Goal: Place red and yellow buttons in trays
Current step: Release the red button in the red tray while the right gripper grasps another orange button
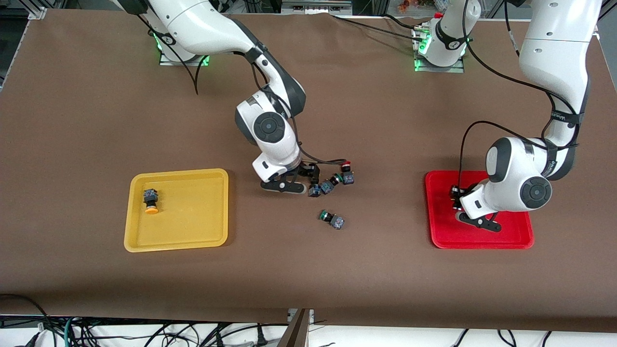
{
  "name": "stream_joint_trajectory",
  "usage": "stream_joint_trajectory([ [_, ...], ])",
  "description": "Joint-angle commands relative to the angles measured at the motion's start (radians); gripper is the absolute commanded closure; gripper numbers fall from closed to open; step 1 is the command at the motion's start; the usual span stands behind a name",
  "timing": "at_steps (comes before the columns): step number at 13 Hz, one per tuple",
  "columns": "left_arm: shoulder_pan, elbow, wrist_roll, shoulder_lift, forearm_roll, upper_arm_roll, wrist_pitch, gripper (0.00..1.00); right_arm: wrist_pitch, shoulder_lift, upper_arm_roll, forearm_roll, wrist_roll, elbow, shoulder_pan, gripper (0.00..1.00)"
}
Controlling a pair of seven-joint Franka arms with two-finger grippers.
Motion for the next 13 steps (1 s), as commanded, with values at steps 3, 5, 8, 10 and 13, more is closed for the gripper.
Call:
stream_joint_trajectory([
  [3,0.004,-0.01,0.018,-0.003,0.004,-0.003,0.01,0.0,0.105,0.065,-0.008,0.007,0.049,0.006,0.046,0.0],
  [5,0.004,-0.009,0.018,-0.006,0.004,-0.003,0.008,0.0,0.132,0.081,-0.01,0.006,0.05,0.006,0.054,0.0],
  [8,-0.001,-0.007,0.015,-0.041,0.004,-0.003,-0.025,0.0,0.16,0.096,-0.011,0.0,0.05,0.006,0.054,0.19],
  [10,-0.012,-0.004,0.001,-0.08,0.002,-0.014,-0.073,0.0,0.166,0.105,-0.013,-0.017,0.05,0.006,0.054,0.31],
  [13,-0.036,0.003,-0.002,-0.108,0.002,-0.024,-0.09,0.0,0.192,0.111,-0.013,-0.022,0.05,0.006,0.054,0.34],
])
